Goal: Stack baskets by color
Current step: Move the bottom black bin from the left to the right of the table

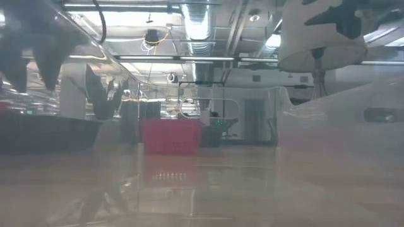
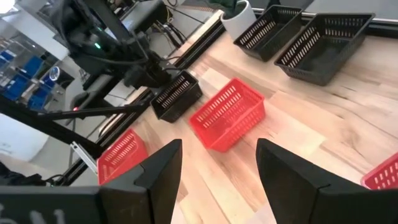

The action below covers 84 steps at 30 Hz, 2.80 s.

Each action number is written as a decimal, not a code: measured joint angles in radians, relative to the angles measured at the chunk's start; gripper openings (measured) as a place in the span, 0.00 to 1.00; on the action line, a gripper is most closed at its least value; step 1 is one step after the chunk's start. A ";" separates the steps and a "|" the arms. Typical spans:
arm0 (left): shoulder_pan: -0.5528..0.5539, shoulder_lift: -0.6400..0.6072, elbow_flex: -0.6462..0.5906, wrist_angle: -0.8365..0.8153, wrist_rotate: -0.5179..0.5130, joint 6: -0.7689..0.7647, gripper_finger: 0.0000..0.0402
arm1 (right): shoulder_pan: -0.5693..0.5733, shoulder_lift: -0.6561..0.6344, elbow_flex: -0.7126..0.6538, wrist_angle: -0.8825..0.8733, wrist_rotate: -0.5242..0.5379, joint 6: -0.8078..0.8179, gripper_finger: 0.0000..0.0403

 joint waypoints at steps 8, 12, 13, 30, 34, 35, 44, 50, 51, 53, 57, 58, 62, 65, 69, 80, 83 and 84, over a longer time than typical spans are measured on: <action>0.001 0.131 -0.044 0.026 0.018 -0.009 0.68 | 0.000 0.000 0.000 0.000 -0.009 0.000 0.56; 0.001 0.218 -0.045 0.046 0.067 0.026 0.68 | 0.000 0.000 0.000 0.000 -0.026 0.000 0.56; 0.001 0.238 -0.045 0.062 0.080 0.032 0.68 | 0.000 0.000 0.000 0.000 -0.027 0.000 0.56; 0.064 0.308 -0.045 0.389 -0.022 0.089 0.68 | 0.000 0.000 0.000 -0.003 -0.027 -0.011 0.56; 0.122 0.308 -0.045 0.357 -0.064 0.097 0.68 | 0.000 0.000 0.000 -0.004 -0.027 -0.015 0.56; 0.135 0.308 -0.045 0.359 -0.076 0.110 0.68 | 0.000 0.000 0.000 -0.003 -0.027 -0.024 0.56; 0.234 0.308 -0.045 0.498 -0.106 0.322 0.68 | 0.000 0.000 0.000 -0.013 -0.027 -0.039 0.56; 0.296 0.297 -0.045 0.500 -0.090 0.368 0.68 | 0.000 0.000 0.000 -0.017 -0.027 -0.040 0.56; 0.302 0.286 -0.041 0.491 -0.064 0.364 0.68 | 0.000 0.000 0.000 -0.019 -0.027 -0.043 0.56; 0.309 0.261 -0.015 0.465 -0.002 0.358 0.68 | 0.000 0.000 0.000 -0.019 -0.027 -0.059 0.56; 0.267 0.190 0.068 0.435 0.172 0.363 0.68 | 0.000 0.000 0.000 -0.033 -0.027 -0.063 0.56; 0.241 0.179 0.084 0.435 0.220 0.350 0.68 | 0.000 0.000 0.000 -0.037 -0.027 -0.063 0.56; 0.084 0.163 0.128 0.431 0.309 0.223 0.68 | 0.000 0.000 0.000 -0.035 -0.027 -0.063 0.56; -0.043 0.174 0.131 0.415 0.273 0.072 0.68 | 0.000 0.002 0.000 -0.034 -0.027 -0.063 0.56; -0.190 0.198 0.127 0.389 0.063 -0.207 0.68 | 0.000 0.003 0.000 -0.039 -0.027 -0.064 0.56; -0.261 0.397 0.123 0.637 -0.076 -0.313 0.68 | 0.000 0.003 0.000 -0.048 -0.027 -0.058 0.56; -0.228 0.443 0.123 0.675 -0.065 -0.284 0.68 | 0.000 0.003 0.000 -0.048 -0.027 -0.052 0.56; -0.217 0.449 0.123 0.675 -0.069 -0.284 0.68 | 0.000 0.002 0.000 -0.049 -0.027 -0.052 0.56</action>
